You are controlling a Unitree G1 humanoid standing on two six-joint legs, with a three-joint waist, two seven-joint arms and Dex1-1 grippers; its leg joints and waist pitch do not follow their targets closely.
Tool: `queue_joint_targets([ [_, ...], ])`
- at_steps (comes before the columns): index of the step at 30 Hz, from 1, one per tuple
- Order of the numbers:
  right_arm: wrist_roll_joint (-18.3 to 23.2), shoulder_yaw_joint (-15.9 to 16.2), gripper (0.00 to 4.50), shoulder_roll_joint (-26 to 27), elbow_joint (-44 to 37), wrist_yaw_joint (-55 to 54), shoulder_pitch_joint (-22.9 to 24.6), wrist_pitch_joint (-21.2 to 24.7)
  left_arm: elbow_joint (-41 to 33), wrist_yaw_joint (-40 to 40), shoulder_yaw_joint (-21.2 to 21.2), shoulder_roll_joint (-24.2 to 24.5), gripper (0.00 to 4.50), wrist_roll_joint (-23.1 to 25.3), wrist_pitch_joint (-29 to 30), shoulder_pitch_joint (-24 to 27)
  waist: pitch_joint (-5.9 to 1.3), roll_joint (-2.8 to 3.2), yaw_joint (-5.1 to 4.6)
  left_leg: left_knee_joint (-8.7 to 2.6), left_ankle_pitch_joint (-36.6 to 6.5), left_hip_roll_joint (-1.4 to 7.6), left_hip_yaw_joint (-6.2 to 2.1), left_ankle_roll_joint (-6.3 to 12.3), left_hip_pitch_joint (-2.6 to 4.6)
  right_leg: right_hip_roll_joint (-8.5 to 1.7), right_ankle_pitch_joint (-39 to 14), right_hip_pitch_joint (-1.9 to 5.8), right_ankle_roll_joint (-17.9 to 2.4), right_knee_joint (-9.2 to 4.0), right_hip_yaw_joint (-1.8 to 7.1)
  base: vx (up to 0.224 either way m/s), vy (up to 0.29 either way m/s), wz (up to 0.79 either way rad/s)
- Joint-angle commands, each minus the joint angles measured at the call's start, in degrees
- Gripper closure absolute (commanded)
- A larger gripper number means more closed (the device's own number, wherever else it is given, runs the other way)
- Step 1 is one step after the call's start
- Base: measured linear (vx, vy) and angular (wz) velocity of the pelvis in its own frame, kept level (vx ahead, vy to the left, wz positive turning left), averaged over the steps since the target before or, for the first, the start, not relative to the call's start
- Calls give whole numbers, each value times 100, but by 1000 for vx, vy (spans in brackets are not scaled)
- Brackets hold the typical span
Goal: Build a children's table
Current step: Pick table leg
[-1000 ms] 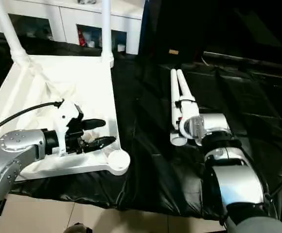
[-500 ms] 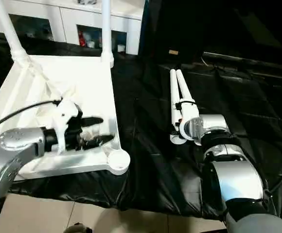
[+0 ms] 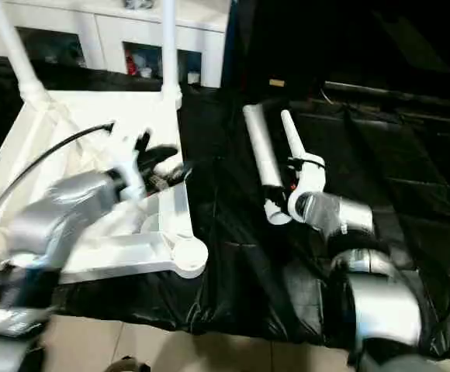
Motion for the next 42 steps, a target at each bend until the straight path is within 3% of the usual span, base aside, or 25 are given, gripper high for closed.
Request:
queue_joint_targets([
  [1,263,-218,244,69,-405,140,125,-212,289,295,242,-189,40,-200,230,-212,-448,64,48,-323,-446,208,-31,12,120,-397,900,301,-1507,-391,174,0,0,0],
  [2,446,-344,253,171,-672,275,259,-309,541,511,420,-404,34,-344,362,-376,-450,47,29,-332,-430,213,-41,52,102,-401,894,319,-1516,-390,172,0,0,0],
  [6,657,-328,289,312,-1267,671,566,-362,1079,764,660,-673,0,-421,382,-665,-449,28,57,-330,-382,221,-48,272,112,-405,820,315,-1528,-416,161,0,0,0],
  [8,518,-156,307,306,-1270,639,671,-341,1234,756,496,-652,0,-175,321,-719,-440,26,59,-338,-395,234,-52,284,123,-415,680,291,-1528,-431,155,0,0,0],
  [9,439,-71,323,298,-1230,640,687,-358,1153,702,471,-653,0,-192,340,-685,-435,-9,59,-343,-414,242,-48,279,121,-427,564,294,-1521,-445,156,0,0,0],
  [10,395,-14,330,310,-1255,629,715,-343,1046,648,445,-640,0,-219,382,-641,-437,18,77,-342,-379,243,-49,260,119,-435,526,290,-1534,-435,156,0,0,0],
  [11,357,25,338,320,-1286,601,712,-340,944,590,350,-567,0,-159,371,-578,-432,-30,91,-343,-352,249,-46,273,116,-445,496,292,-1540,-430,157,0,0,0],
  [15,175,202,357,312,-1342,551,651,-463,789,505,107,-355,0,61,244,-450,-424,-6,84,-353,-359,252,-37,252,124,-433,382,262,-1437,-441,159,0,0,0],
  [17,62,265,331,305,-1239,412,386,-626,683,330,-135,-79,0,318,6,-374,-425,8,95,-364,-324,259,-48,225,131,-436,345,252,-1381,-448,158,0,0,0],
  [18,35,260,324,289,-1129,325,177,-703,615,255,-343,123,0,595,-229,-333,-433,-12,81,-370,-332,270,-52,200,132,-434,329,247,-1344,-435,153,0,0,0],
  [22,-96,386,287,201,-976,253,-225,-740,443,121,-630,458,0,944,-510,-243,-420,5,47,-380,-377,268,-47,102,135,-426,279,237,-1281,-419,154,0,0,0],
  [24,-159,447,278,165,-939,240,-327,-714,386,89,-665,523,0,966,-502,-218,-426,17,54,-362,-284,258,-29,103,143,-412,510,226,-1310,-400,161,0,0,0],
  [26,-312,530,254,76,-798,98,-595,-675,260,36,-700,646,0,997,-454,-160,-428,-42,81,-366,-217,251,-22,118,129,-418,565,238,-1317,-393,156,0,0,0],
  [29,-665,644,236,-120,-212,-482,-1112,-579,-23,-135,-765,909,0,1052,-409,-32,-419,10,82,-371,-293,247,-26,-52,148,-406,464,208,-1317,-385,149,0,0,0],
  [30,-681,648,236,-141,-122,-529,-1164,-564,-50,-174,-775,932,0,1065,-431,-17,-421,1,69,-374,-314,244,-26,-84,143,-402,457,213,-1323,-381,147,0,0,0],
  [31,-739,674,206,-184,8,-625,-1233,-569,-112,-266,-776,967,0,1047,-489,20,-413,9,78,-371,-397,237,-14,-130,149,-392,447,206,-1287,-388,156,0,0,0],
  [32,-883,768,206,-265,197,-748,-1323,-527,-243,-468,-784,1043,0,978,-600,95,-410,82,84,-378,-421,230,-28,-187,142,-393,480,207,-1257,-380,155,0,0,0],
  [36,-1172,1040,162,-463,628,-762,-1558,-184,-740,-1197,-844,1370,0,661,-722,407,-414,53,64,-374,-463,220,-25,-292,122,-374,662,229,-1267,-369,151,0,0,0],
  [37,-1172,1040,162,-463,628,-762,-1558,-184,-740,-1197,-844,1370,0,661,-722,407,-416,96,46,-369,-472,211,-21,-307,127,-363,762,222,-1273,-364,153,0,0,0],
  [42,-1326,1100,126,-653,1143,-684,-1743,-212,-985,-1283,-771,1494,0,519,-457,559,-402,96,16,-369,-633,225,-21,-325,117,-375,551,236,-1322,-369,159,0,0,0],
])
